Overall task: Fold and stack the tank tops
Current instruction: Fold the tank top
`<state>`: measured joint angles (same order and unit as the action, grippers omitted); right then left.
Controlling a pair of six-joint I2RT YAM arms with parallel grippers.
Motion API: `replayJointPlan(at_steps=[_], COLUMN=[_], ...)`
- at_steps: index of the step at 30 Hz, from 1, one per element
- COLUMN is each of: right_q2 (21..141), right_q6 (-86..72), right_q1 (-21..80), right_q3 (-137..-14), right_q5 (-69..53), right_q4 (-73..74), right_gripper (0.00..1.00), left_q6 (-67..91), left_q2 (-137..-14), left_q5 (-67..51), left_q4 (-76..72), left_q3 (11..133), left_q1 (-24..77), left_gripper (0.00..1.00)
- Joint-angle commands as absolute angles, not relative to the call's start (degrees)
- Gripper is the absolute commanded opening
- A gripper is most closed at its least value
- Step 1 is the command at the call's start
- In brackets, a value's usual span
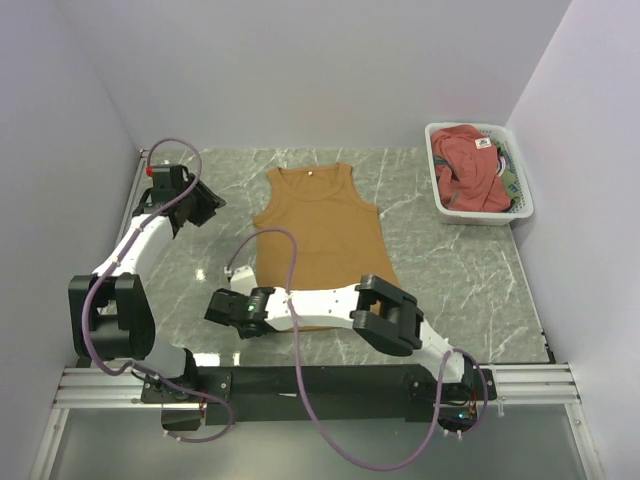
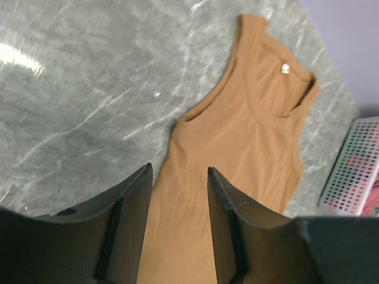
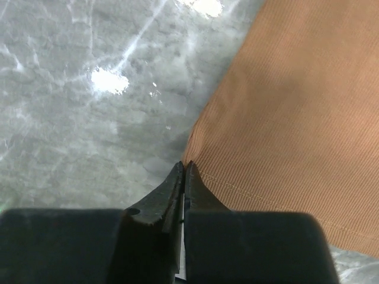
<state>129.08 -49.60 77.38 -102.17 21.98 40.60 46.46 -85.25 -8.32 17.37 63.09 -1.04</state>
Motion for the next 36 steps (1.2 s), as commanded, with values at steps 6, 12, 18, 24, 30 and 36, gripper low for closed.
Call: replayJointPlan(at_steps=[6,12,18,24,30,36], right_q2=[109.8,104.4,103.1,102.1,101.3,100.8], right_q6=[-48.3,-49.0,-50.3,-50.3,-50.5,-50.4], right_q1=[77.4,77.3,77.1,77.0,77.0,76.8], right_q3=[-77.6,-71.4,-69.9,-69.8,-69.6,-69.4], right_q5=[16.1,12.7,12.8,13.4,13.8,13.8], right_q4=[26.7,22.6,22.2,23.0,23.5,23.8], right_gripper=[0.00,0.00,0.00,0.00,0.00,0.00], left_q6=[49.5,50.6,50.7,49.7,49.1,48.9], left_q2=[-87.0,-91.1,-95.7,-98.9,-103.1,-104.3], left_q5=[-9.3,-8.8,-5.8,-2.6,-1.3,-0.3], left_q4=[8.4,3.5,4.9,5.7,7.4,8.0], left_q3=[54.1,52.4,55.5,58.4,61.7,62.2], left_q1=[1.3,4.9,9.0,10.7,12.0,12.6], left_gripper=[0.50,0.51,0.50,0.46,0.39,0.32])
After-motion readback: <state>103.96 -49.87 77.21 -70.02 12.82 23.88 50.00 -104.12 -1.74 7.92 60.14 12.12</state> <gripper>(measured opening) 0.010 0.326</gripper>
